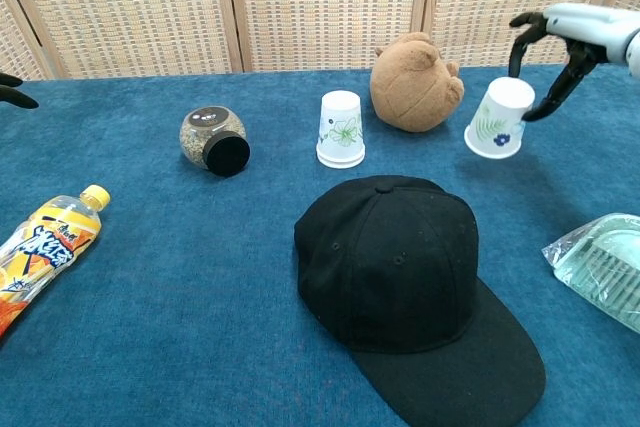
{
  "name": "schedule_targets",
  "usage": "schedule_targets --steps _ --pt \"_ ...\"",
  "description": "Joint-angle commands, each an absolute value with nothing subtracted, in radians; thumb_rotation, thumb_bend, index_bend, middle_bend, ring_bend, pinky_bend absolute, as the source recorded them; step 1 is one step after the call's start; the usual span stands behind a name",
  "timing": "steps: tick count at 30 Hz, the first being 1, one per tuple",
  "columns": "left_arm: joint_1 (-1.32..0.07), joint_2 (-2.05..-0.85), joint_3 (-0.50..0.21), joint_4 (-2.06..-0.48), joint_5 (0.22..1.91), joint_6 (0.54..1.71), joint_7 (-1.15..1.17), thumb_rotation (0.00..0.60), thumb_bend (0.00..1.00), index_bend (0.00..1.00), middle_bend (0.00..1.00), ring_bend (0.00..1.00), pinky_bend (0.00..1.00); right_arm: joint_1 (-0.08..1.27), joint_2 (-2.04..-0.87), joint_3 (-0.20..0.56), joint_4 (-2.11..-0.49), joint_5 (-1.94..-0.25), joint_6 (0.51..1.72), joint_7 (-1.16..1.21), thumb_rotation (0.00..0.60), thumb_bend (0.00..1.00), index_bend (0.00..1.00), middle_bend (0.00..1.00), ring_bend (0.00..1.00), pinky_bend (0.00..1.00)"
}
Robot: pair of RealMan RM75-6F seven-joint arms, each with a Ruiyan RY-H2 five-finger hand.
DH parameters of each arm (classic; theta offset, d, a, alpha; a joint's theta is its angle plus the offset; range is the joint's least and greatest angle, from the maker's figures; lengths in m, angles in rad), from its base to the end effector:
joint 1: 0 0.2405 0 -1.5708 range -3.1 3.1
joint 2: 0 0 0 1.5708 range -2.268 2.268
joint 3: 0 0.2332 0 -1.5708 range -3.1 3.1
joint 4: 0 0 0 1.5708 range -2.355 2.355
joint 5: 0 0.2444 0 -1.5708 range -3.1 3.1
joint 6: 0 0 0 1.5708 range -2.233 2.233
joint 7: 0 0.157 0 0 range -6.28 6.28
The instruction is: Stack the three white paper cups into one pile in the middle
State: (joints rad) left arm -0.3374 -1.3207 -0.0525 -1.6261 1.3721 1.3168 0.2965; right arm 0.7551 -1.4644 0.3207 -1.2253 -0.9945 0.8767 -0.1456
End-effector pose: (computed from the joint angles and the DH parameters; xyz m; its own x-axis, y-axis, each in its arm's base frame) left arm -0.2367 0.2565 0.0335 0.4743 0.0918 0.8756 0.8738 -0.1702 -0.4555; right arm -0.1868 -0.4385 0.0308 0.3330 -0.1388 0.9327 -0.9411 -0.1101 0.3196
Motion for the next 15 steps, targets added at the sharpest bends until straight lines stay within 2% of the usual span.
schedule_targets --steps 1,7,15 --pt "-0.335 -1.318 -0.054 -1.628 1.378 1.322 0.291 0.6 0.07 0.14 0.0 0.0 0.0 0.732 -1.406 0.352 -1.318 -1.009 0.933 -0.118 0.6 0.21 0.53 0.05 0.02 0.0" --pt "-0.333 -1.313 -0.054 -1.634 1.392 1.322 0.281 0.6 0.07 0.14 0.0 0.0 0.0 0.736 -1.345 0.385 -1.473 -1.048 1.005 -0.143 0.6 0.21 0.53 0.05 0.02 0.0" --pt "-0.329 -1.305 -0.056 -1.638 1.397 1.322 0.27 0.6 0.06 0.14 0.0 0.0 0.0 0.786 -1.369 0.41 -1.525 -1.017 1.013 -0.188 0.6 0.21 0.53 0.05 0.02 0.0"
